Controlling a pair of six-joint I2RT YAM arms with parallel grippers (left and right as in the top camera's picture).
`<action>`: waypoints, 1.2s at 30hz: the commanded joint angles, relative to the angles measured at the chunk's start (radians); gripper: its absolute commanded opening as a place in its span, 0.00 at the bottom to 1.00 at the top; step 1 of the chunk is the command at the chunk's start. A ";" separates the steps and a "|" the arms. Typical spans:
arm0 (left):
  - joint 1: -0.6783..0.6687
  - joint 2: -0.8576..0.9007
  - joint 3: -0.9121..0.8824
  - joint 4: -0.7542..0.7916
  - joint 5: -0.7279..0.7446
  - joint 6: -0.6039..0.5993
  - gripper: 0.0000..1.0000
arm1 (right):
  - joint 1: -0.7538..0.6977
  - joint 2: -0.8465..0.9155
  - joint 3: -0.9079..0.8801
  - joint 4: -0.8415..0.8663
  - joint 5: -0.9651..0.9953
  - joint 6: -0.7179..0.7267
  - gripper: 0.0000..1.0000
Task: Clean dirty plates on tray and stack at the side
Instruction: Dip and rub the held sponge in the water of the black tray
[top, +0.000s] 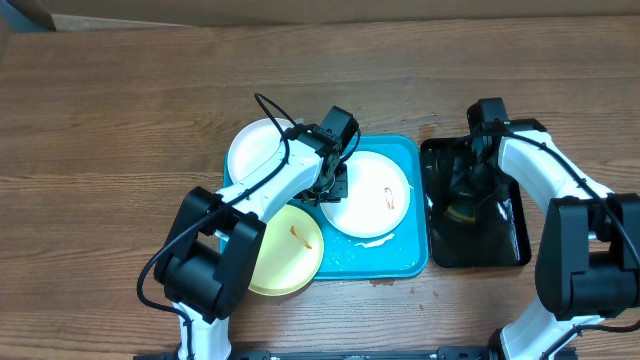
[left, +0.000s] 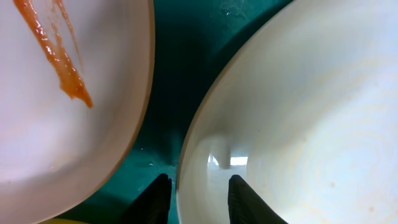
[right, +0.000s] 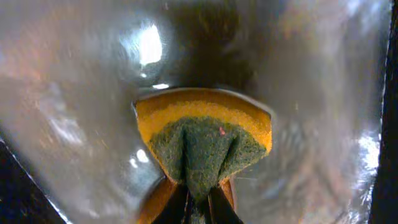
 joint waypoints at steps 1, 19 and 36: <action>0.002 0.007 -0.009 0.004 -0.048 0.013 0.34 | -0.004 -0.003 0.055 -0.021 0.003 -0.064 0.04; -0.013 0.007 -0.009 0.011 -0.056 0.013 0.34 | -0.003 -0.003 0.016 -0.030 0.013 0.010 0.54; -0.012 0.007 -0.009 0.005 -0.054 0.013 0.34 | -0.001 -0.003 -0.012 -0.085 -0.084 0.056 0.86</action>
